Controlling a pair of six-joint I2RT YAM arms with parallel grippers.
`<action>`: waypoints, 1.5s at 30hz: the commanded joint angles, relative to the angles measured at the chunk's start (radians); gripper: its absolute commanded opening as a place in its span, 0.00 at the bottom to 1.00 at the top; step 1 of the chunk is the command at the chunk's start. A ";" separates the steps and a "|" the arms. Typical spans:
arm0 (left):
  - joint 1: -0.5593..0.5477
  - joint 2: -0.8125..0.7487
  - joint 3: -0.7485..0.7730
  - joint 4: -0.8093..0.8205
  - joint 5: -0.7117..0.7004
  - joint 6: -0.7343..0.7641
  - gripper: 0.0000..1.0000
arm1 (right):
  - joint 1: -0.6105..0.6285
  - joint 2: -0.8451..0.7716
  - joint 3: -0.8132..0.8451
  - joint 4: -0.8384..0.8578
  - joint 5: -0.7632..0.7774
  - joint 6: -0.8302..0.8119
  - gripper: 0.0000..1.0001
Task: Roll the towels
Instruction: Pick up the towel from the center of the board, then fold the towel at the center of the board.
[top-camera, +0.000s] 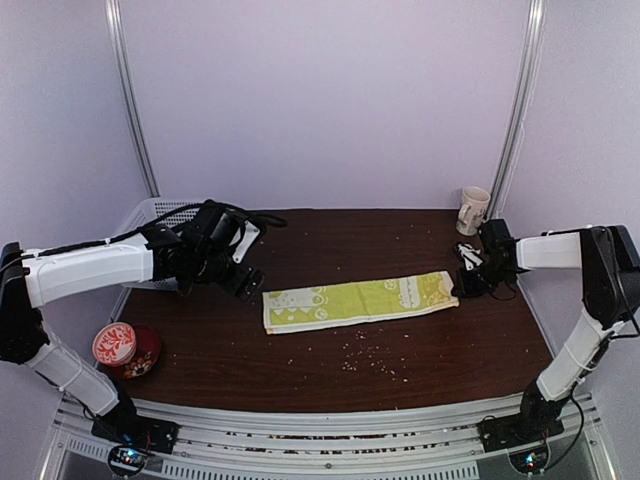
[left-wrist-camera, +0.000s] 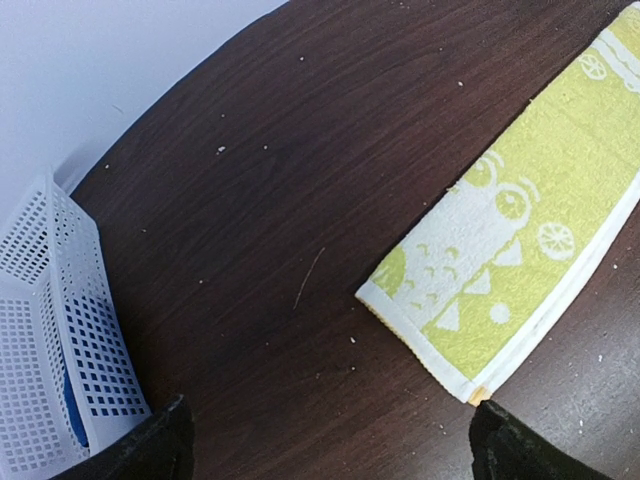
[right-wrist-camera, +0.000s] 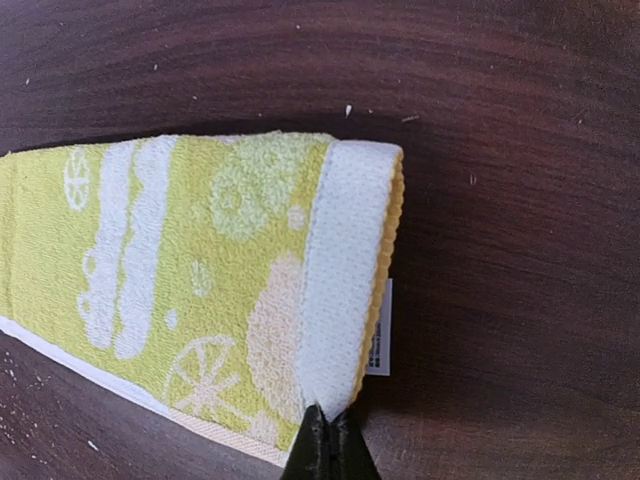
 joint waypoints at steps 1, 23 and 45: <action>-0.001 -0.026 -0.007 0.040 0.005 0.007 0.98 | -0.001 -0.063 0.036 -0.021 -0.008 -0.034 0.00; -0.001 -0.011 -0.005 0.039 0.002 0.003 0.98 | 0.257 -0.102 0.210 -0.099 -0.103 -0.141 0.00; 0.035 -0.021 -0.008 0.040 -0.004 -0.010 0.98 | 0.651 0.214 0.623 -0.149 -0.143 -0.153 0.00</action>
